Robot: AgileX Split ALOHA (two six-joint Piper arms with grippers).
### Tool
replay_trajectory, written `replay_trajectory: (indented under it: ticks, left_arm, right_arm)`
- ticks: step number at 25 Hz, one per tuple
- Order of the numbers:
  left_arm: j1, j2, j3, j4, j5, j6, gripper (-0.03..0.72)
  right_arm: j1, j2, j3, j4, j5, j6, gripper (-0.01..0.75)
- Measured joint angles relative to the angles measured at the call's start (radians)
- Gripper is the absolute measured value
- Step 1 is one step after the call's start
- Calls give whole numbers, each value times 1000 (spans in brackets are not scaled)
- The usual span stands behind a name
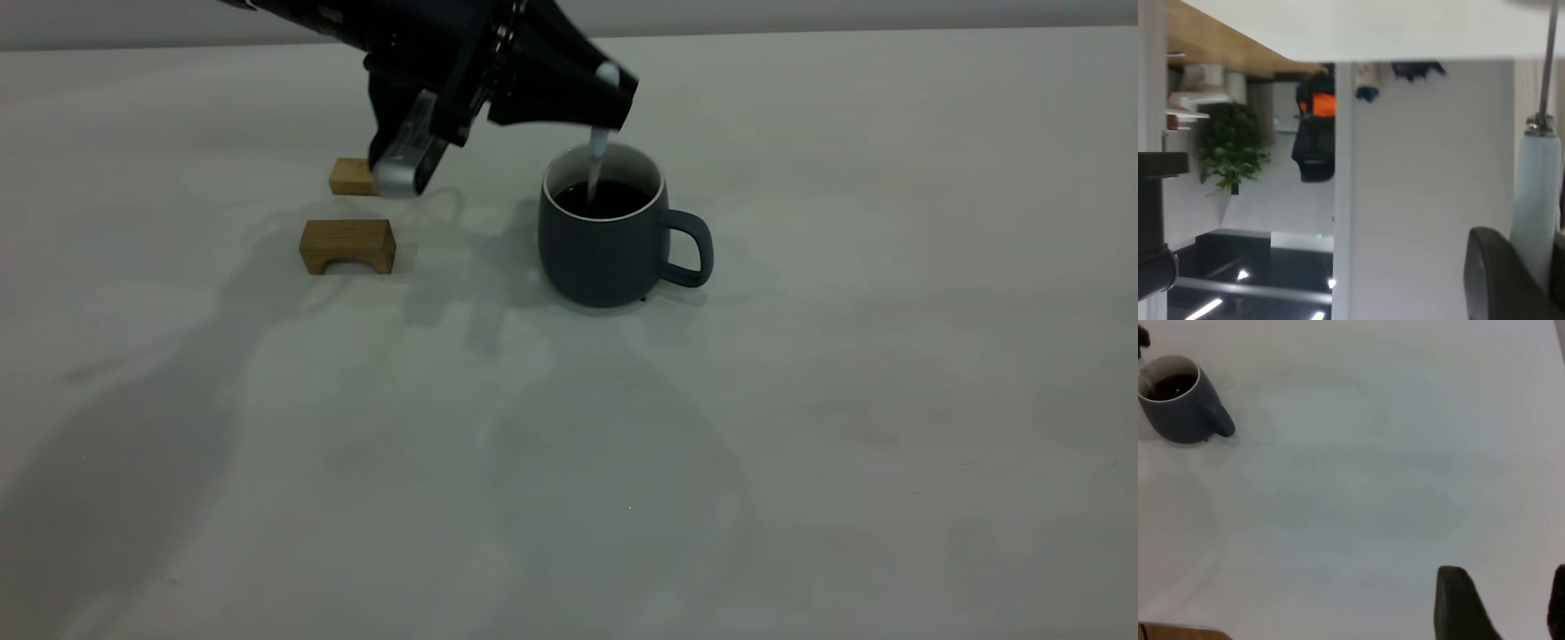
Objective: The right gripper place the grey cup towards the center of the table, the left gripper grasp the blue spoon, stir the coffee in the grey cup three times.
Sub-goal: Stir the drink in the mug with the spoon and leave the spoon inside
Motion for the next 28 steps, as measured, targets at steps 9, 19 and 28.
replay_trajectory:
  ticks: [9, 19, 28]
  left_arm:
    - [3, 0, -3, 21, -168, 44, 137]
    - [-13, 0, -3, -134, -36, 226, 136]
    - [-23, 0, -5, 37, -5, -40, 136]
  right_arm:
    - [0, 0, 0, 0, 0, 0, 357]
    - [0, 0, 0, 0, 0, 0, 357]
    - [0, -1, 0, 0, 0, 0, 357]
